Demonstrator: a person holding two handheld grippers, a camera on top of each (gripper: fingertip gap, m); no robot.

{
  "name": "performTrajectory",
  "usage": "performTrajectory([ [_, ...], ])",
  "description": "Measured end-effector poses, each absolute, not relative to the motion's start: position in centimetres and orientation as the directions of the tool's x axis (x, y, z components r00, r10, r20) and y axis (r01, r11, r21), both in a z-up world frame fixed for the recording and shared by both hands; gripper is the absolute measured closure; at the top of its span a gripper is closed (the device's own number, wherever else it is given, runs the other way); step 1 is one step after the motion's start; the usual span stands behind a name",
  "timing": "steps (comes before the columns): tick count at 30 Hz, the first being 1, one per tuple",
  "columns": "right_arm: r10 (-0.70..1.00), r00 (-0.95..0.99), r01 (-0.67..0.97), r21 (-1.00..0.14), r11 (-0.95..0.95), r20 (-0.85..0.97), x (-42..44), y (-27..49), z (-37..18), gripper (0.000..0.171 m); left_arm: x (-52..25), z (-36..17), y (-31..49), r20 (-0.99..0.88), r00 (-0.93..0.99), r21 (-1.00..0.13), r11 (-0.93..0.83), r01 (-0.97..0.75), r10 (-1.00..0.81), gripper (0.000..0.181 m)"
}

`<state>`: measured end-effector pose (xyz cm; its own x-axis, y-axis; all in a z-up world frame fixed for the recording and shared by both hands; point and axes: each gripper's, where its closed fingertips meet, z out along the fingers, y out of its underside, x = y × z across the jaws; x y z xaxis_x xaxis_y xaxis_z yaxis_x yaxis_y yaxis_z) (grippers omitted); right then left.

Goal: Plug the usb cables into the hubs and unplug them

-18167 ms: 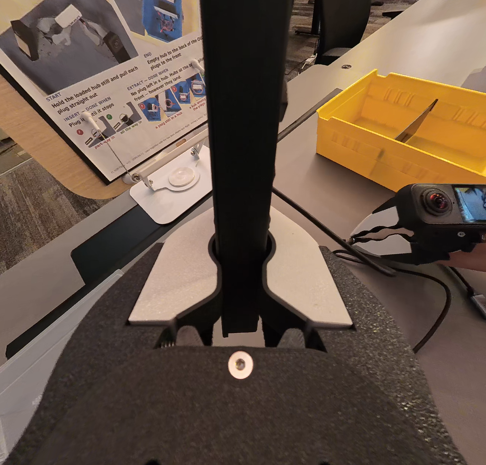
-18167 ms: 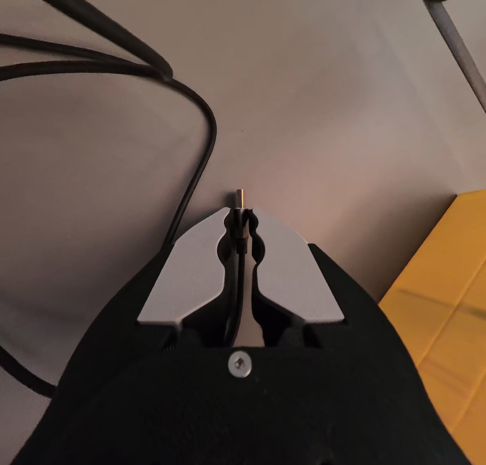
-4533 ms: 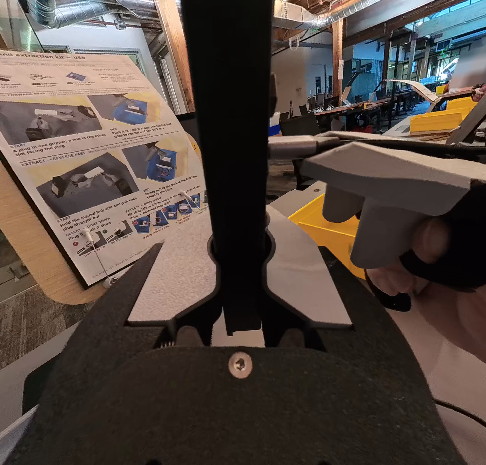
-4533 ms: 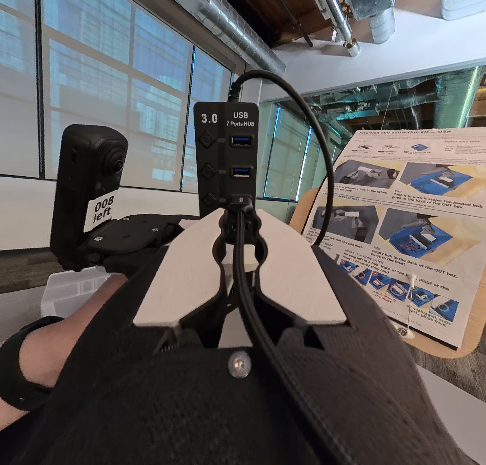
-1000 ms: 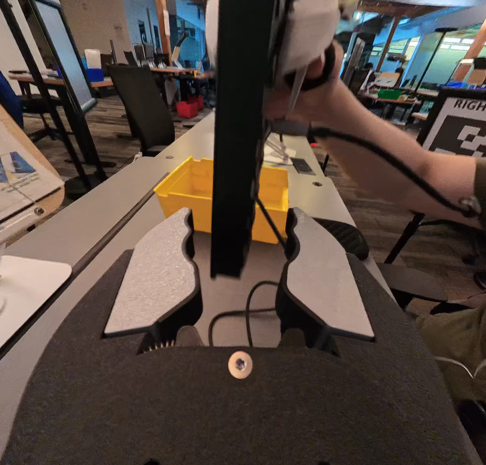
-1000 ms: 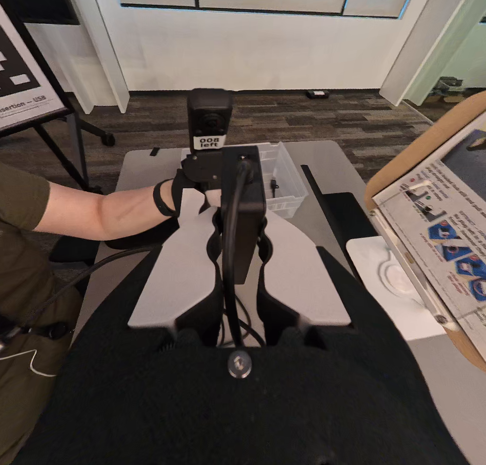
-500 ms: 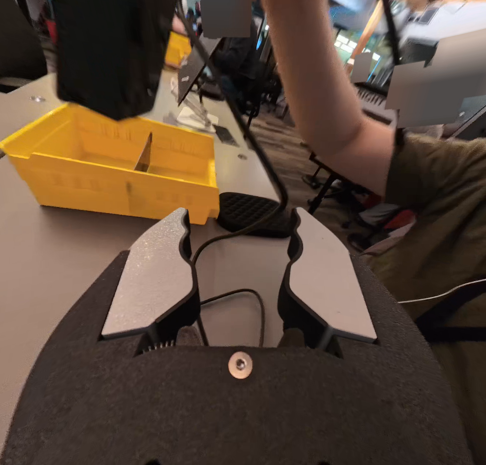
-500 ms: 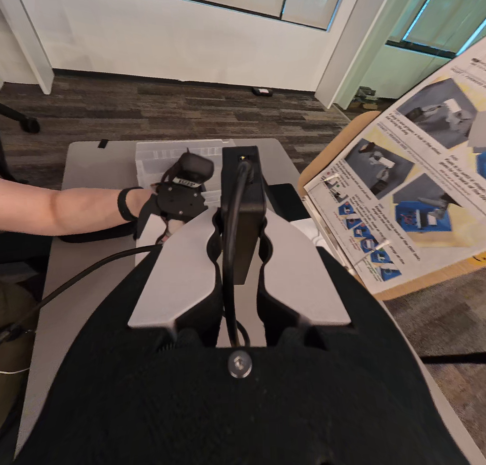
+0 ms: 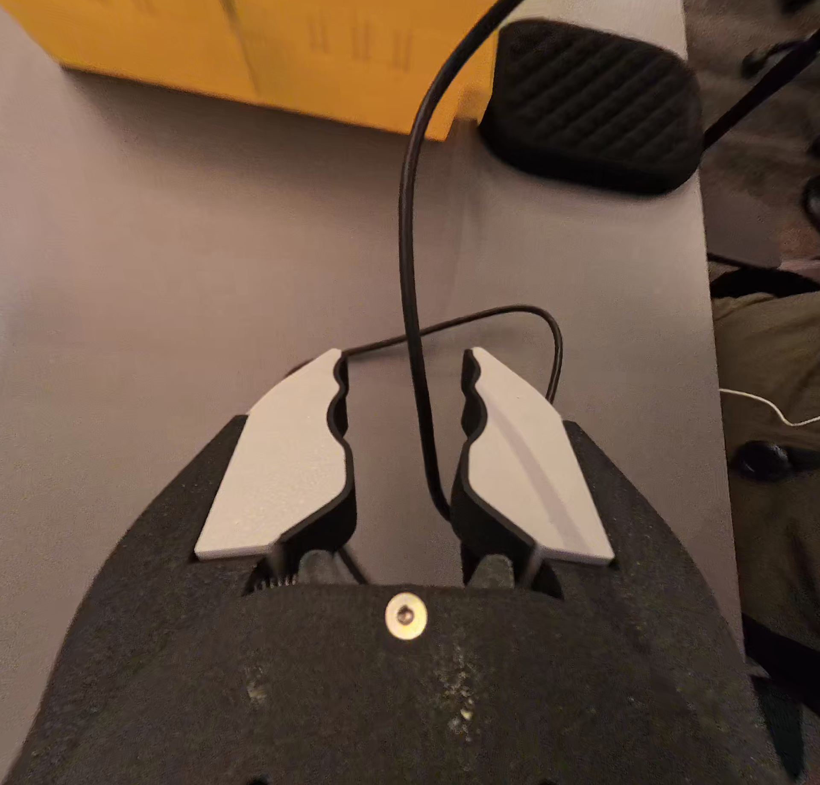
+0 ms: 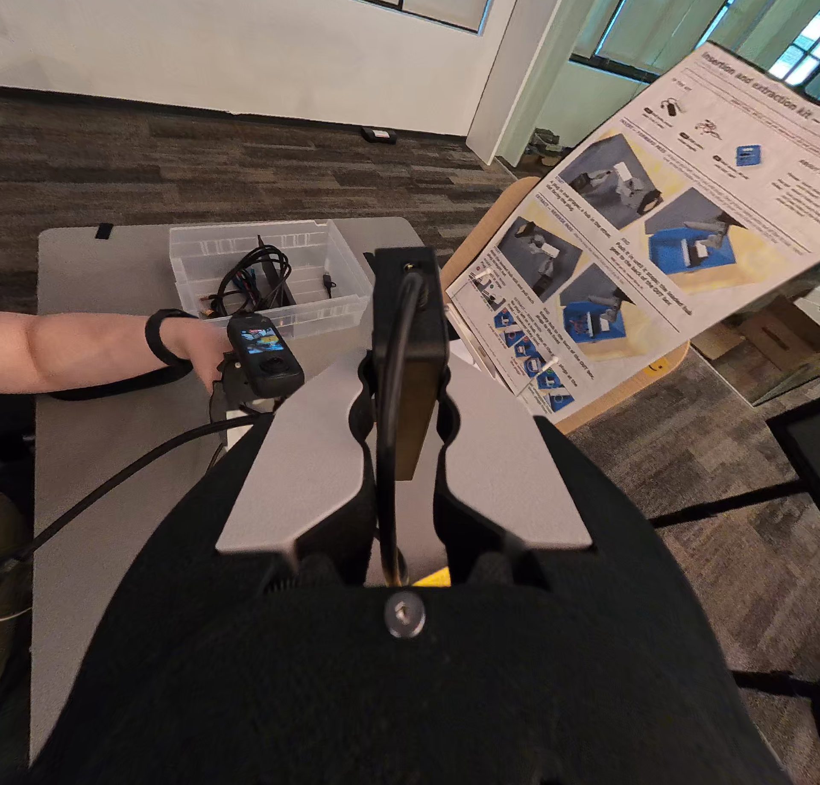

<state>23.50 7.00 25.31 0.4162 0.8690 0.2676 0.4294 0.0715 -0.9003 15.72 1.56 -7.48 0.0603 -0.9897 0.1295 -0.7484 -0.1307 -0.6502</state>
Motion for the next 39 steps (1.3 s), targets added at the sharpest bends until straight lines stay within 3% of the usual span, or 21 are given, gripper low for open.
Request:
performTrajectory([
  [5, 0.856, 0.447, 0.433, -0.900, 0.046, 0.258, 25.6, 7.2, 25.0, 0.145, 14.6, -8.3, 0.8, 0.260, 0.063, -0.587, -0.210, -0.782, -0.963, 0.165],
  [6, 0.854, 0.453, 0.437, -0.899, 0.036, 0.255, 26.0, 7.3, 24.8, 0.145, 14.5, -8.3, 0.7, 0.280, 0.057, -0.585, -0.218, -0.781, -0.958, 0.181],
  [12, 0.841, 0.479, 0.502, -0.864, -0.030, 0.249, 29.3, 7.6, 22.4, 0.145, 14.0, -5.1, 2.0, 0.235, 0.080, -0.657, -0.219, -0.722, -0.969, 0.181],
  [24, 0.663, 0.673, 0.522, -0.846, -0.109, 0.330, 40.5, 9.6, 31.5, 0.145, 23.0, 23.2, 11.1, -0.011, 0.171, -0.775, -0.099, -0.624, -0.985, 0.181],
  [30, 0.560, 0.759, 0.468, -0.876, -0.117, 0.331, 46.6, 9.4, 36.7, 0.145, 28.5, 33.7, 12.6, 0.015, 0.161, -0.867, -0.093, -0.489, -0.987, 0.181],
  [34, 0.503, 0.812, 0.413, -0.900, -0.139, 0.295, 50.7, 9.5, 38.2, 0.144, 32.6, 34.6, 13.6, -0.019, 0.133, -0.873, -0.048, -0.485, -0.991, 0.181],
  [39, 0.435, 0.866, 0.368, -0.903, -0.221, 0.247, 55.6, 10.4, 36.2, 0.144, 38.6, 30.3, 15.3, 0.097, 0.085, -0.866, -0.126, -0.484, -0.992, 0.181],
])
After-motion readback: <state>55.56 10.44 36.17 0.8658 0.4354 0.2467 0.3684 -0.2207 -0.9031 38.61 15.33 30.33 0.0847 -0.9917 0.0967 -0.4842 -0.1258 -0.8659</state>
